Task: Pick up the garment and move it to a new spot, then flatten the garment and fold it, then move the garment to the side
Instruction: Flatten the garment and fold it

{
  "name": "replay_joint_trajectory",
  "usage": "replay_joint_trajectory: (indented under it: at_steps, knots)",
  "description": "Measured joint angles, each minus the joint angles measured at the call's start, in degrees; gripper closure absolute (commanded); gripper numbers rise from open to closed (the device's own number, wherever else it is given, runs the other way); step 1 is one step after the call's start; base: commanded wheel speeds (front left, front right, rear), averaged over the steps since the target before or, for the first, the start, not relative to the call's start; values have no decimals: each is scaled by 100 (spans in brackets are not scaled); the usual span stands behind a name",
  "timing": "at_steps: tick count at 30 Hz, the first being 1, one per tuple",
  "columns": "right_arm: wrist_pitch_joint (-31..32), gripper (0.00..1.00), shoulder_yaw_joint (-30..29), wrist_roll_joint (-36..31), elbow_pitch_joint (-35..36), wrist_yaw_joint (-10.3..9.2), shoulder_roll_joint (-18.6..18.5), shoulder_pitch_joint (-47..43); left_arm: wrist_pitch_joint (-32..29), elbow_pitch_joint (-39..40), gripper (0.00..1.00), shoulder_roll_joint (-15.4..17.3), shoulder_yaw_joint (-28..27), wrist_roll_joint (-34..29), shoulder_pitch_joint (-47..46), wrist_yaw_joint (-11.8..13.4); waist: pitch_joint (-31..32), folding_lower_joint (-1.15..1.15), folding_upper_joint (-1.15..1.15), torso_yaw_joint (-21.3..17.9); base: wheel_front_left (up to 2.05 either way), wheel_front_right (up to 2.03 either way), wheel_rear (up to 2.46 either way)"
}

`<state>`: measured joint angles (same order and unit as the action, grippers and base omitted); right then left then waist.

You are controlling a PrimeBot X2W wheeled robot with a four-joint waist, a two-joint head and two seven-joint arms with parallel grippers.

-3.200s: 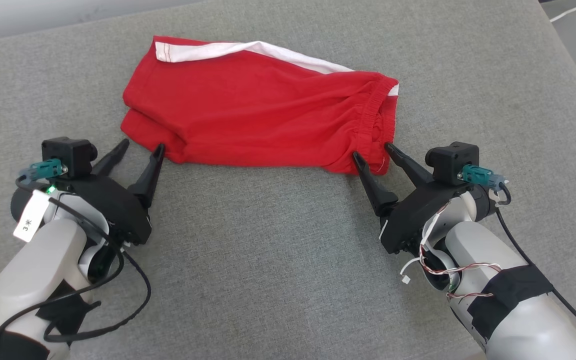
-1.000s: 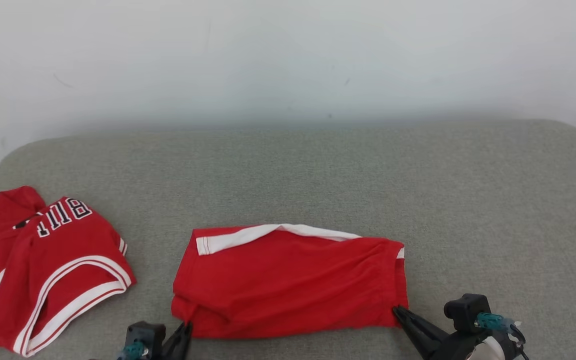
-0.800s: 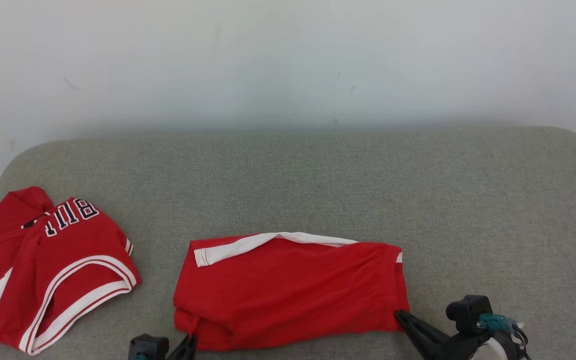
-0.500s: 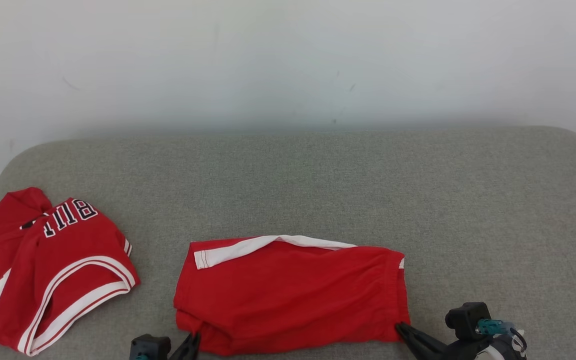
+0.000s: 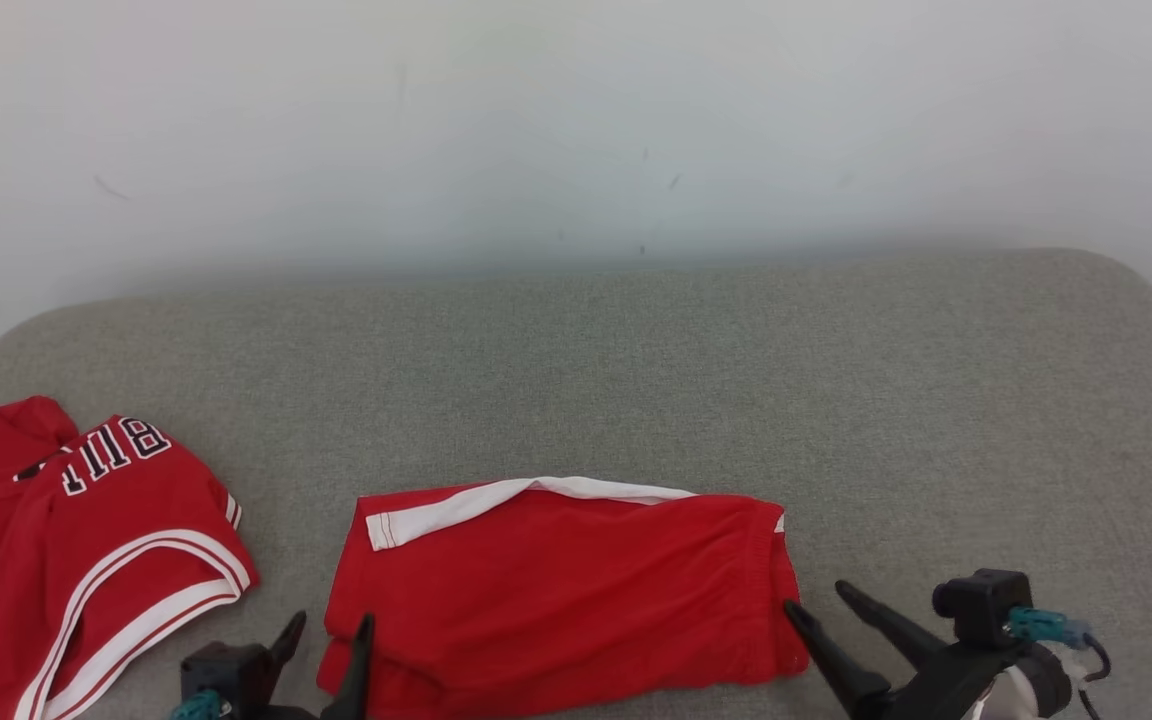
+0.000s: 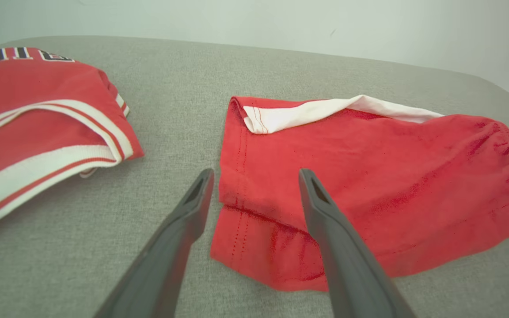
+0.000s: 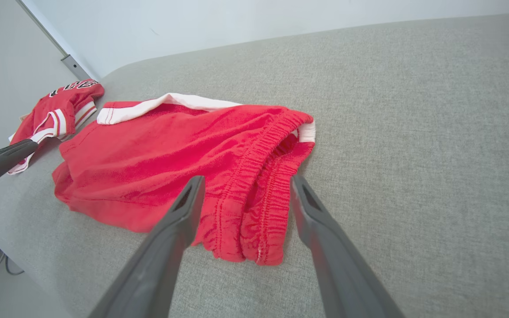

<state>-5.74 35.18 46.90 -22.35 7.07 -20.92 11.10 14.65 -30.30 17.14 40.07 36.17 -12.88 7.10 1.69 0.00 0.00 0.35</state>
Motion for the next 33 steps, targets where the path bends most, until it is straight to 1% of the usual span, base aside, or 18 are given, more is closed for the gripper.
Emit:
replay_joint_trajectory:
  at_steps: [1,3,7,10,16,19,21,22,26,31,33]
  knots:
    - [-41,0,-38,-1,44,-10,-26,-14,0,82,0,38,-47,-73,-2,0,7,0,0,-7,0,0,0]
    - [-121,0,-134,-22,92,-127,-71,-8,0,244,0,108,-138,-276,0,1,26,0,0,-15,0,0,0]
    - [-356,0,-337,-55,254,-338,-144,-43,0,485,0,46,-695,-565,120,1,84,0,0,-12,0,0,0]
    - [-573,0,-491,-62,422,-517,-136,-152,0,652,0,-54,-1141,-733,336,1,119,0,0,2,0,0,0]
    - [-768,0,-754,-220,599,-990,-113,-381,0,929,0,-322,-1969,-1206,853,1,144,-1,0,14,0,0,0]
    - [-798,0,-803,-330,719,-1148,-92,-486,0,1080,0,-405,-2273,-1461,1051,1,142,0,0,16,0,0,0]
    - [-799,0,-811,-389,755,-1169,-85,-507,0,1133,0,-439,-2346,-1522,1101,1,139,0,0,15,0,0,0]
    - [-824,0,-876,-447,811,-1212,-58,-525,0,1271,0,-519,-2496,-1720,1223,1,133,0,0,12,0,0,0]
    - [-846,0,-938,-601,931,-1267,-15,-545,0,1472,0,-691,-2900,-1881,1488,2,117,0,0,-34,0,0,0]
    - [-847,0,-1067,-699,1002,-1317,-11,-612,0,1730,0,-928,-3098,-2197,1516,1,88,0,0,-66,0,0,0]
    - [-848,0,-1084,-734,1009,-1318,-9,-612,0,1842,0,-972,-3155,-2286,1539,1,74,0,0,-72,0,0,0]
